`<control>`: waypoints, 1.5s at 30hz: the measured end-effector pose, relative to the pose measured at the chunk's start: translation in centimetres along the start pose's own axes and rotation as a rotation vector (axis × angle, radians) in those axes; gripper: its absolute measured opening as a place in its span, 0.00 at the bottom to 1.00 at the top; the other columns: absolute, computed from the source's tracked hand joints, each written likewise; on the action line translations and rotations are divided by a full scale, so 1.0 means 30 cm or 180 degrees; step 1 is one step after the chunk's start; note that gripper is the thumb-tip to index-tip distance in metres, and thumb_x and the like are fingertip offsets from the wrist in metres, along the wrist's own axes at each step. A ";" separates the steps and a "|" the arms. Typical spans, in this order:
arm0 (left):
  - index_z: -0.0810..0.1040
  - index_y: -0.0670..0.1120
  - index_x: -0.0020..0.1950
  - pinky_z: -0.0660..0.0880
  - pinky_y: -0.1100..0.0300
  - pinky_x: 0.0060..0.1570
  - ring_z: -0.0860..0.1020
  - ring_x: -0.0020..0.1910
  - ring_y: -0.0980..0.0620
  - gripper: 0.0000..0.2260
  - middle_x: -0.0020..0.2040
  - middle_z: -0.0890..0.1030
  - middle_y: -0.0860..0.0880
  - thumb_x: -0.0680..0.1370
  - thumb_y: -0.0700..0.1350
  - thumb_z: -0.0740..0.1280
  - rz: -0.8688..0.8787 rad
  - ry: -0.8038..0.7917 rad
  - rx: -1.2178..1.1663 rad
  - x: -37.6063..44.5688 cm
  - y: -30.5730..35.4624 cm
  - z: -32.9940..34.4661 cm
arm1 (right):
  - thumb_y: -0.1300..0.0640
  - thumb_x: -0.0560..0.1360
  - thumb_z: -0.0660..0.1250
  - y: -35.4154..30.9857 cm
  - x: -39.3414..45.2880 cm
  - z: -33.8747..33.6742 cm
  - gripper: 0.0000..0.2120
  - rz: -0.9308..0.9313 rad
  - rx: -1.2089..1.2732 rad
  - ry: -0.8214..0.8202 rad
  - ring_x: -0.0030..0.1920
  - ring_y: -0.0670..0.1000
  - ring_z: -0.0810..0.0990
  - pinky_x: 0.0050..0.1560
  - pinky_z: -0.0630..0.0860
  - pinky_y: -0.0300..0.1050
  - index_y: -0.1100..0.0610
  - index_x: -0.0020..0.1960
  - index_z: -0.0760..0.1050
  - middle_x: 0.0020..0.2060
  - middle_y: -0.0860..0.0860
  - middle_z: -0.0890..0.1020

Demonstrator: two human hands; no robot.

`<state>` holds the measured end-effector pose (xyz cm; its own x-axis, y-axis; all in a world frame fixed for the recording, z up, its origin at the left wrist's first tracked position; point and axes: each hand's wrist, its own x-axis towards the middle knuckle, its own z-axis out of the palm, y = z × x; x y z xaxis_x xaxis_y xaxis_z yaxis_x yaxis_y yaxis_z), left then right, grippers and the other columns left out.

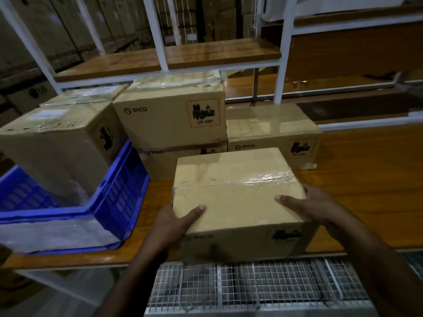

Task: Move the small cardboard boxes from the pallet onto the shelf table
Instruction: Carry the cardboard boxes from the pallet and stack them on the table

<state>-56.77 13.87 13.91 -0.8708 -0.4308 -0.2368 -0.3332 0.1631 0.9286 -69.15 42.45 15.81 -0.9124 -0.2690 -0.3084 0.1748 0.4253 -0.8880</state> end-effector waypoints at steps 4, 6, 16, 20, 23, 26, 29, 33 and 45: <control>0.77 0.50 0.67 0.73 0.67 0.38 0.79 0.49 0.60 0.23 0.57 0.83 0.52 0.74 0.54 0.75 0.0000 -0.0036 0.0165 0.047 0.038 -0.006 | 0.48 0.75 0.73 -0.044 0.045 -0.009 0.05 0.0004 -0.0315 -0.0002 0.49 0.53 0.79 0.48 0.76 0.51 0.45 0.46 0.77 0.45 0.47 0.81; 0.77 0.49 0.68 0.73 0.67 0.38 0.79 0.49 0.59 0.23 0.59 0.83 0.50 0.74 0.53 0.76 -0.0021 -0.0010 0.0213 0.062 0.038 -0.003 | 0.50 0.75 0.73 -0.047 0.064 -0.005 0.04 -0.0019 -0.0480 0.0014 0.50 0.54 0.78 0.51 0.75 0.51 0.45 0.48 0.78 0.44 0.46 0.80; 0.69 0.47 0.74 0.74 0.61 0.40 0.76 0.54 0.52 0.40 0.66 0.78 0.48 0.68 0.62 0.78 -0.0136 0.0054 0.0736 0.136 0.037 -0.035 | 0.44 0.73 0.74 -0.073 0.161 -0.012 0.16 0.0107 -0.0841 0.0059 0.49 0.54 0.78 0.48 0.75 0.51 0.51 0.55 0.77 0.48 0.50 0.80; 0.65 0.46 0.77 0.78 0.51 0.53 0.76 0.64 0.44 0.43 0.71 0.75 0.44 0.69 0.66 0.75 -0.0216 0.0302 0.0813 0.234 0.108 -0.027 | 0.40 0.74 0.71 -0.139 0.265 0.032 0.23 -0.0160 -0.1093 0.0517 0.50 0.54 0.78 0.47 0.75 0.51 0.56 0.60 0.76 0.53 0.53 0.81; 0.68 0.45 0.75 0.77 0.49 0.57 0.76 0.65 0.42 0.44 0.70 0.76 0.42 0.67 0.68 0.74 -0.0276 0.0245 0.0857 0.298 0.140 -0.014 | 0.40 0.75 0.70 -0.154 0.310 0.050 0.26 -0.0124 -0.1042 0.0688 0.48 0.54 0.76 0.46 0.72 0.49 0.59 0.62 0.75 0.54 0.55 0.80; 0.70 0.44 0.74 0.77 0.48 0.59 0.76 0.65 0.42 0.42 0.69 0.76 0.42 0.68 0.66 0.76 -0.0301 0.0295 0.0910 0.325 0.144 -0.005 | 0.40 0.74 0.71 -0.135 0.337 0.051 0.27 -0.0071 -0.1016 0.0815 0.47 0.54 0.74 0.47 0.72 0.49 0.60 0.62 0.75 0.52 0.55 0.79; 0.71 0.43 0.73 0.77 0.48 0.60 0.76 0.66 0.42 0.39 0.68 0.77 0.42 0.70 0.63 0.76 -0.0305 0.0399 0.1001 0.336 0.138 0.004 | 0.39 0.73 0.72 -0.124 0.353 0.053 0.25 -0.0072 -0.1101 0.0947 0.46 0.54 0.74 0.46 0.73 0.49 0.58 0.58 0.76 0.48 0.53 0.78; 0.69 0.42 0.74 0.76 0.50 0.57 0.75 0.67 0.42 0.40 0.70 0.76 0.42 0.70 0.63 0.75 -0.0345 0.0341 0.1007 0.336 0.136 0.004 | 0.38 0.72 0.72 -0.106 0.364 0.053 0.19 -0.0149 -0.1116 0.0980 0.39 0.49 0.73 0.40 0.70 0.46 0.52 0.51 0.73 0.39 0.47 0.74; 0.71 0.49 0.72 0.75 0.54 0.49 0.76 0.56 0.51 0.36 0.66 0.78 0.48 0.70 0.64 0.75 0.0398 0.0661 0.0666 0.188 0.167 -0.009 | 0.41 0.75 0.70 -0.125 0.247 -0.003 0.20 -0.0850 -0.0878 0.1364 0.45 0.51 0.79 0.39 0.74 0.44 0.56 0.56 0.78 0.48 0.51 0.82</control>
<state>-63.26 12.02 17.29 -0.8244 -0.5645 -0.0412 -0.3142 0.3959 0.8629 -76.61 38.95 16.89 -0.9902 -0.0483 0.1310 -0.1328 0.6160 -0.7765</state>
